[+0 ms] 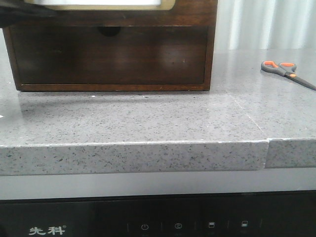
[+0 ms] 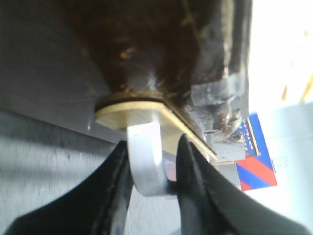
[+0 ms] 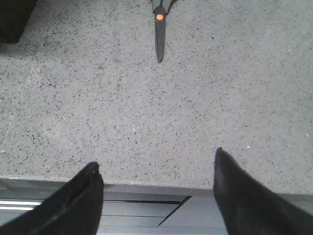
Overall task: Put scissors in drawer with both arms
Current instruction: 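Grasp the white drawer handle with the left gripper, then pull the drawer open toward the robot with the left gripper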
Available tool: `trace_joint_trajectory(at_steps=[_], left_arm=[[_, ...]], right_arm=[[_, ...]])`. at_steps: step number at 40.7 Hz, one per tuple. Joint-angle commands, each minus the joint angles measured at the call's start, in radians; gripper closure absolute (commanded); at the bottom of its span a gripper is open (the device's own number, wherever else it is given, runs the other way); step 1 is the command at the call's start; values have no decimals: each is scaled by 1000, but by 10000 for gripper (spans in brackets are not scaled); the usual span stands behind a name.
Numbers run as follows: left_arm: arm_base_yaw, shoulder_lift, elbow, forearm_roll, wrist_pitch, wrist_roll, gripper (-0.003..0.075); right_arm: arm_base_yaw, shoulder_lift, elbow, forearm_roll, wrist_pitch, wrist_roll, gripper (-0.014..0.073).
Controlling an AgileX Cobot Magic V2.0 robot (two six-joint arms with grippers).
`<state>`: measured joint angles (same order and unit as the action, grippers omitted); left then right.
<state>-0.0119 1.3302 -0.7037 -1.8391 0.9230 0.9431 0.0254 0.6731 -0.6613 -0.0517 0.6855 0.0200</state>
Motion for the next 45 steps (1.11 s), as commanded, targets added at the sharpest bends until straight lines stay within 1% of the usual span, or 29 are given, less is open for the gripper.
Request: trace_joint_trajectory(at_steps=[1, 5, 9, 18, 21, 23, 30, 33, 35, 41, 45], left_arm=[[-10, -126, 83, -20, 147, 49, 567], [-10, -194, 176, -20, 146, 49, 567], [-10, -252, 233, -20, 159, 49, 567], [-8, -315, 257, -16, 157, 49, 552], [-8, -315, 257, -16, 156, 49, 522], [-8, -315, 257, -13, 156, 49, 488], [-8, -315, 257, -12, 160, 49, 324], [-8, -315, 257, -9, 177, 52, 272], [-8, -315, 257, -5, 190, 74, 255], [-8, -349, 235, 56, 177, 79, 255], [-7, -402, 181, 187, 123, 55, 258]], right_arm=[[-4, 5, -34, -18, -62, 1, 86], [-4, 5, -34, -18, -62, 1, 86], [-4, 5, -34, -18, -62, 1, 86], [-4, 5, -34, -18, -62, 1, 86], [-4, 5, -34, -18, -62, 1, 86], [-4, 5, -34, -18, -62, 1, 86], [-4, 5, -34, -18, -62, 1, 86], [-4, 5, -34, -18, -62, 1, 86], [-4, 5, -34, -18, -62, 1, 86], [-4, 5, -34, -18, -62, 1, 86], [-4, 5, -34, -18, -62, 1, 86]])
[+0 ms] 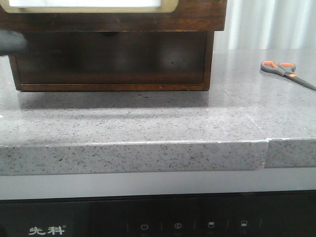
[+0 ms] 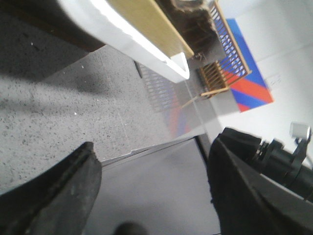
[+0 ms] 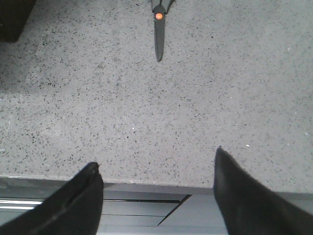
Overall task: Put scissors in drawer with both arms
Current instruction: 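Pull the drawer open toward the robot with the left gripper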
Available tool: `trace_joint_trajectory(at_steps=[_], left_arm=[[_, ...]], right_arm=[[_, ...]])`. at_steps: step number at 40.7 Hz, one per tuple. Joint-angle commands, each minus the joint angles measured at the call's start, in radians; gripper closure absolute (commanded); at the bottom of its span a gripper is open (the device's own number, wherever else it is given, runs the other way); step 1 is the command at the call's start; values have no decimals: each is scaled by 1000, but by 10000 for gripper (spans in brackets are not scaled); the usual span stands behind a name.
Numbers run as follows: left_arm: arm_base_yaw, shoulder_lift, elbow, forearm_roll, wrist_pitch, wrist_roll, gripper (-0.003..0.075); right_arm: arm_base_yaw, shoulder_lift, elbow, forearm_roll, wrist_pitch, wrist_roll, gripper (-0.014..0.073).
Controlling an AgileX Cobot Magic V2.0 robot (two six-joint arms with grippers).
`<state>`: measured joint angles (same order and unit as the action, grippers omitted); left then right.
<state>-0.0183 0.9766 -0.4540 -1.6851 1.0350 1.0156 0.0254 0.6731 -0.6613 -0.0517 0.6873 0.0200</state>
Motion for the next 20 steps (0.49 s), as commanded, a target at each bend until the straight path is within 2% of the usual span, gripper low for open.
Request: trace_joint_trajectory(at_steps=[1, 6, 10, 15, 20], left_arm=[[0, -61, -91, 71, -11, -43, 258], [0, -129, -213, 367, -101, -212, 258], [0, -188, -324, 662, -134, -366, 258], [0, -236, -446, 983, -126, -541, 258], [0, -271, -532, 1235, -103, -686, 258]], right_arm=[[-4, 5, -34, -18, -64, 1, 86], [-4, 5, -34, -18, -64, 1, 86], [-4, 5, -34, -18, -64, 1, 86], [-4, 5, -34, -18, -64, 1, 86], [-4, 5, -34, -18, -64, 1, 86]])
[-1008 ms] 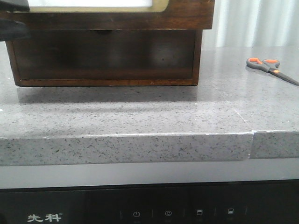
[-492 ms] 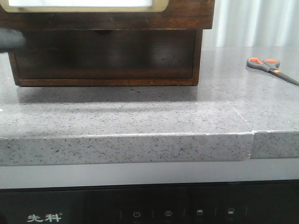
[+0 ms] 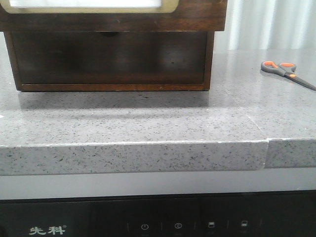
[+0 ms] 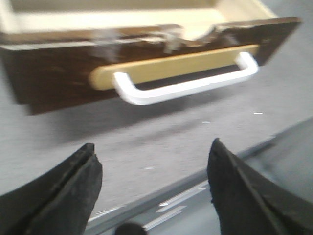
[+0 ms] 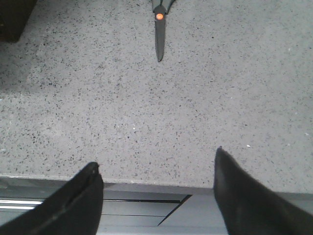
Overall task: Put scissors in drawer with both arms
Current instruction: 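Pull the drawer open toward the robot with the left gripper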
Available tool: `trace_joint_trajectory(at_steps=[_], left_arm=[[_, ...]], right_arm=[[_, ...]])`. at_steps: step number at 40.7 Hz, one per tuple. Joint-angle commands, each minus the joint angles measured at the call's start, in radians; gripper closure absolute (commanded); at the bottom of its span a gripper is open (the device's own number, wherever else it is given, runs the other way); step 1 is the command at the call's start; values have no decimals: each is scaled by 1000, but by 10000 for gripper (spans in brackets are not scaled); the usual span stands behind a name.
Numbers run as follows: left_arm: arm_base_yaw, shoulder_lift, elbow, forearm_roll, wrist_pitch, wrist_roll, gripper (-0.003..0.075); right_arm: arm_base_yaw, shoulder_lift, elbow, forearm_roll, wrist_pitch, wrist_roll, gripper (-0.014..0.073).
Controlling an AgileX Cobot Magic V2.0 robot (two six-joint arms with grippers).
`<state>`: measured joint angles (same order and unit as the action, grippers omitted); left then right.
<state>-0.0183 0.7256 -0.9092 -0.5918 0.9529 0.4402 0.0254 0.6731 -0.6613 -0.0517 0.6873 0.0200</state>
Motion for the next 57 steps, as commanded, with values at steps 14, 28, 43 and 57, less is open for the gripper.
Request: trace_joint_trajectory(at_steps=[14, 28, 43, 57], left_arm=[[-140, -87, -120, 311, 3, -169, 258], [-472, -117, -120, 592, 1, -367, 258], [-477, -133, -120, 635, -52, -432, 258], [-477, -133, -120, 635, -57, -432, 258]], right_arm=[[-4, 5, -34, -18, -64, 1, 86], [-4, 5, -34, -18, -64, 1, 86], [-4, 5, -35, -16, -110, 1, 86], [-7, 243, -260, -12, 31, 21, 86]])
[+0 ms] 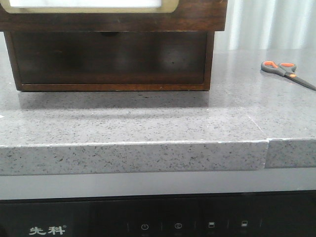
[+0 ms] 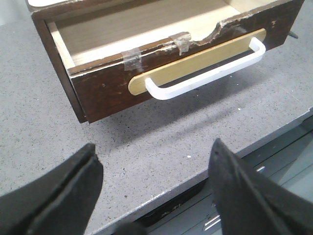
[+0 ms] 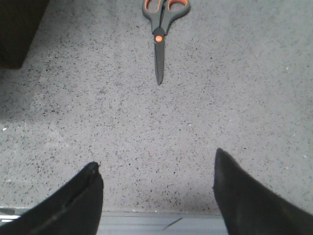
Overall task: Put scissors in drawer with both arms
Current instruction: 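Lower the right gripper onto the grey-and-orange scissors and grasp them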
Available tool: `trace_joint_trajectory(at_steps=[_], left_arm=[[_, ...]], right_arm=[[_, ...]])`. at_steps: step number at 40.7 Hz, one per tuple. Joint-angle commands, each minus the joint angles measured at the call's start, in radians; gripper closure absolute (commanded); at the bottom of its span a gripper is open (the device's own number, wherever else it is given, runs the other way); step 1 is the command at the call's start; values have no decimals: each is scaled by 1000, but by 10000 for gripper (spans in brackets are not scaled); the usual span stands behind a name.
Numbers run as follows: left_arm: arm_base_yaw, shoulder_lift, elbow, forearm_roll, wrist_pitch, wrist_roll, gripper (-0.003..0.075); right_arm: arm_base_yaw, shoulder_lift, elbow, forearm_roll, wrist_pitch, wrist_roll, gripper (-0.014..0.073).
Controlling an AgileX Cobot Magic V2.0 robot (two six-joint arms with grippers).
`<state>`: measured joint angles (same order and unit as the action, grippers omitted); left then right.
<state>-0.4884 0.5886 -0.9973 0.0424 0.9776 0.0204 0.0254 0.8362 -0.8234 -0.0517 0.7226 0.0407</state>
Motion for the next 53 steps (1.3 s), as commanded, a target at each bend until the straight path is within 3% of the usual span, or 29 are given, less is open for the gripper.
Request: trace_joint_trajectory(at_steps=[1, 8, 18, 40, 53], left_arm=[[-7, 4, -32, 1, -81, -13, 258], [-7, 4, -32, 1, -81, -13, 258], [-7, 4, -32, 1, -81, -13, 258], [-7, 4, -32, 1, -81, -13, 258], [-7, 4, -32, 1, -81, -13, 258]], right_arm=[[-11, 112, -125, -11, 8, 1, 86], [-78, 305, -287, 42, 80, -13, 86], [-103, 559, -506, 154, 185, -155, 86], [-102, 936, -853, 162, 222, -205, 86], [-102, 1084, -979, 173, 250, -205, 86]])
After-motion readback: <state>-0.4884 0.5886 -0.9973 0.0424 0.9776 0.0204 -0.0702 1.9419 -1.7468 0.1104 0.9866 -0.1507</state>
